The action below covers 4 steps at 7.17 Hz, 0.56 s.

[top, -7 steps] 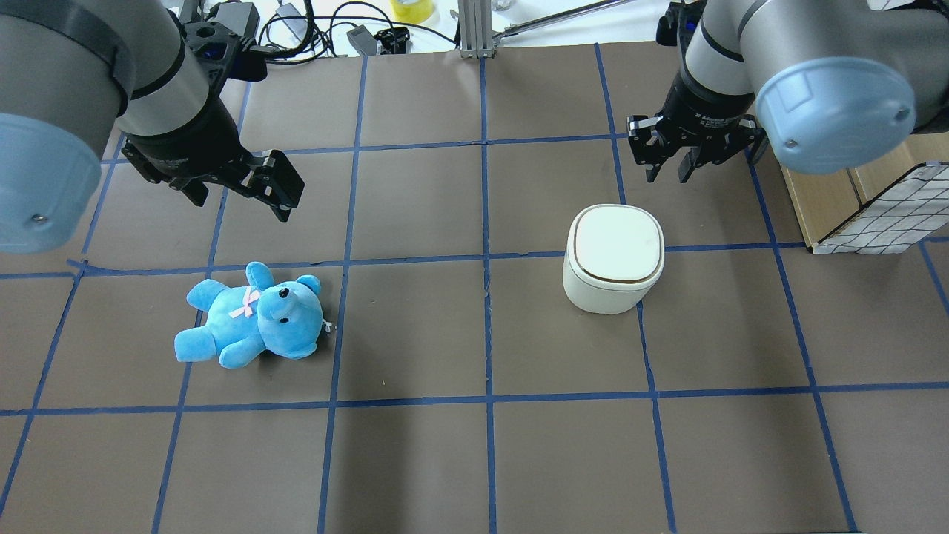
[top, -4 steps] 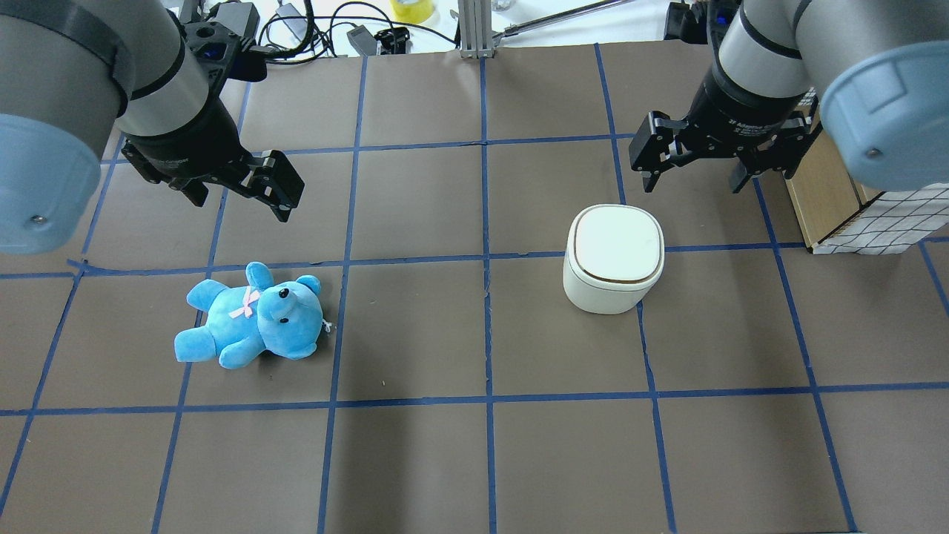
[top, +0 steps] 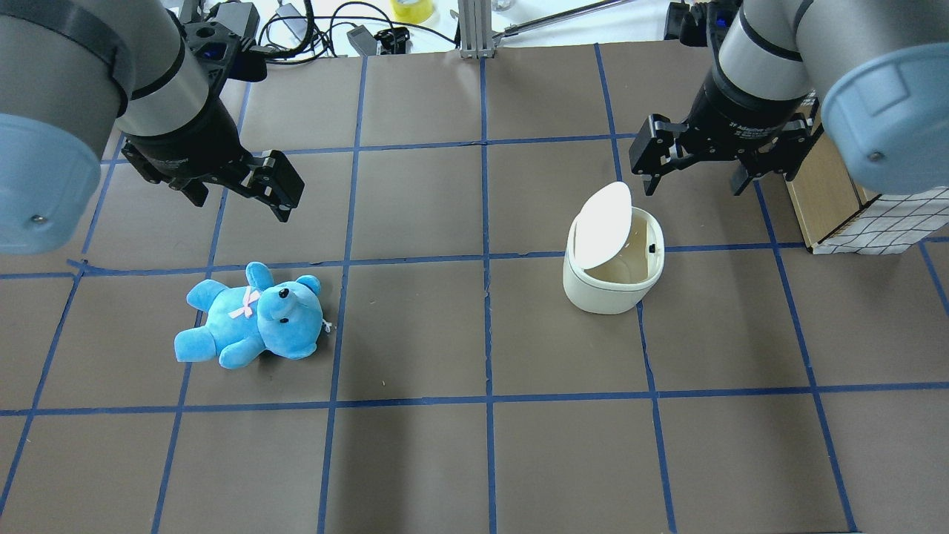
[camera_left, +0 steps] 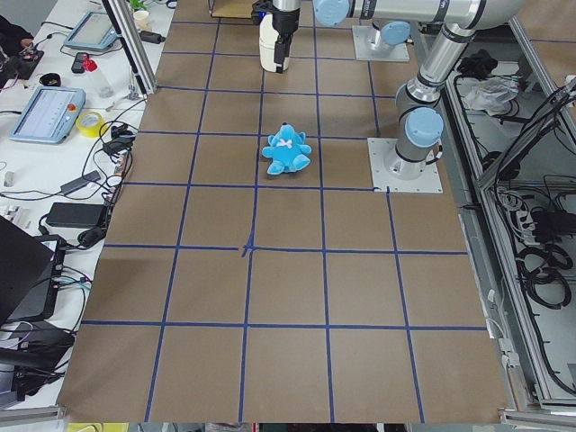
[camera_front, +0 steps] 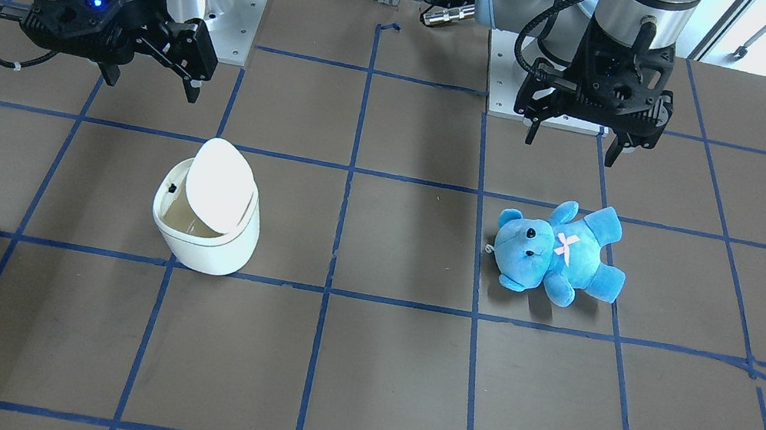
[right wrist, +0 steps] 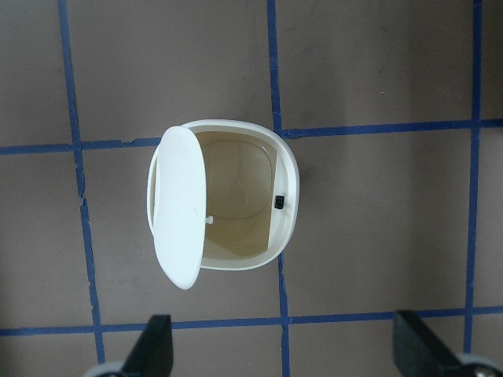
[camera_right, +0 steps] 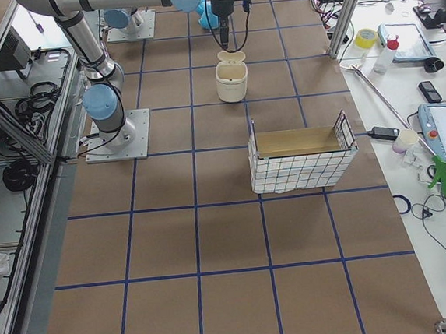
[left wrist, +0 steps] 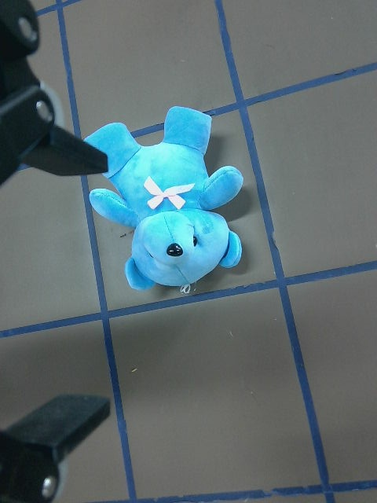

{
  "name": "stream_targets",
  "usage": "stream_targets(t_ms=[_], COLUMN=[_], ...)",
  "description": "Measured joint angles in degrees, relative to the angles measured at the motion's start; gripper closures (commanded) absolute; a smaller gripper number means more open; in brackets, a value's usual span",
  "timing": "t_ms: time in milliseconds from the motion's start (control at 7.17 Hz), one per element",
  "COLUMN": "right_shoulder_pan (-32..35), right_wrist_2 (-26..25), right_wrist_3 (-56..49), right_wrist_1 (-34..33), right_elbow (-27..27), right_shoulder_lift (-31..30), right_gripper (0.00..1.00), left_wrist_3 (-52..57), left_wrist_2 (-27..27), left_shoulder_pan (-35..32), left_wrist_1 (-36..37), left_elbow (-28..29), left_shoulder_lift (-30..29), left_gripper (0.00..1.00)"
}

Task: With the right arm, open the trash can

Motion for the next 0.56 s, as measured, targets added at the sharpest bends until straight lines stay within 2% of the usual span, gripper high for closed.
stream_targets(t_ms=[558], right_shoulder_pan=[0.08], right_wrist_2=[0.07], right_wrist_3=[0.0], right_wrist_1=[-0.04], right_elbow=[0.4], right_shoulder_lift=[0.07], right_gripper=[0.0], left_wrist_3=[0.0], left_wrist_2=[0.0], left_shoulder_pan=[0.0], left_wrist_1=[0.0], left_elbow=[0.0], left_shoulder_lift=[0.0], left_gripper=[0.0])
